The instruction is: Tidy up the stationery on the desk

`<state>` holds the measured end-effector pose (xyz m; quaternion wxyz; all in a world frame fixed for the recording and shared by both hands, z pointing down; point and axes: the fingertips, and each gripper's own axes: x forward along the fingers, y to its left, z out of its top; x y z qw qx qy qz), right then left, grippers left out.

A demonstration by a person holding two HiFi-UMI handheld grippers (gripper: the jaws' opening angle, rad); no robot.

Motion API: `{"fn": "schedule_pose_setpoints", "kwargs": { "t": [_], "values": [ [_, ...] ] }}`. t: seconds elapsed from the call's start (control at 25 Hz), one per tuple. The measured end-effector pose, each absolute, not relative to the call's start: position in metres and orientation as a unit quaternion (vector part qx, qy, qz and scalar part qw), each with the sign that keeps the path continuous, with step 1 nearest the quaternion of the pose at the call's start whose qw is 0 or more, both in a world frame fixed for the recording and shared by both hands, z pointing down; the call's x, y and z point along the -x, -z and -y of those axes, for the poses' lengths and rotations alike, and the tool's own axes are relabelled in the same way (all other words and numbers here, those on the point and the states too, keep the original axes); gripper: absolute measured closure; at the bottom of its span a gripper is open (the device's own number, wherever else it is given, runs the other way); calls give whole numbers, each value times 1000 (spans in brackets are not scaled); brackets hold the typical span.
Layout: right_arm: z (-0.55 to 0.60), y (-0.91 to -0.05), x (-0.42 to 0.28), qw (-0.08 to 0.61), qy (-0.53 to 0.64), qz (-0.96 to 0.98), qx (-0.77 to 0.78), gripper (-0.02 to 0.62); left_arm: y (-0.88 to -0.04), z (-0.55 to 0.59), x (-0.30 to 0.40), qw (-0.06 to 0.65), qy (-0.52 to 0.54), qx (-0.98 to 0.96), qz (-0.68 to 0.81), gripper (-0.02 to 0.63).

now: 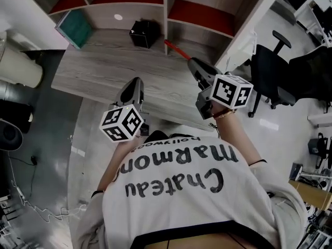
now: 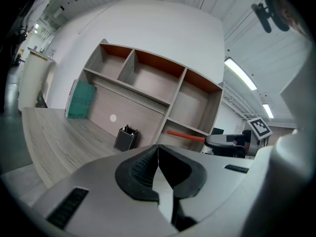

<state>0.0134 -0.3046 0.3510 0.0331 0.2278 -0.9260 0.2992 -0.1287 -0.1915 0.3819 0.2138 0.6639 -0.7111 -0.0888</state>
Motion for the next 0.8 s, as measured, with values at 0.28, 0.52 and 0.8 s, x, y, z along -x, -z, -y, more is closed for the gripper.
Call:
{"fn": "schedule_pose_setpoints", "kwargs": {
  "t": [0.28,0.52,0.8],
  "values": [
    [302,-365,-7,44,-306,927,-213,545,-387,179,134,221,92,-642,729,589],
    [303,-370,5,53,-295,929,-216,545,-392,180,145,228,97,-634,732,589],
    [310,-377,31,58,-292,926,-233,545,-394,195,176,230,92,-648,720,589]
  ]
}}
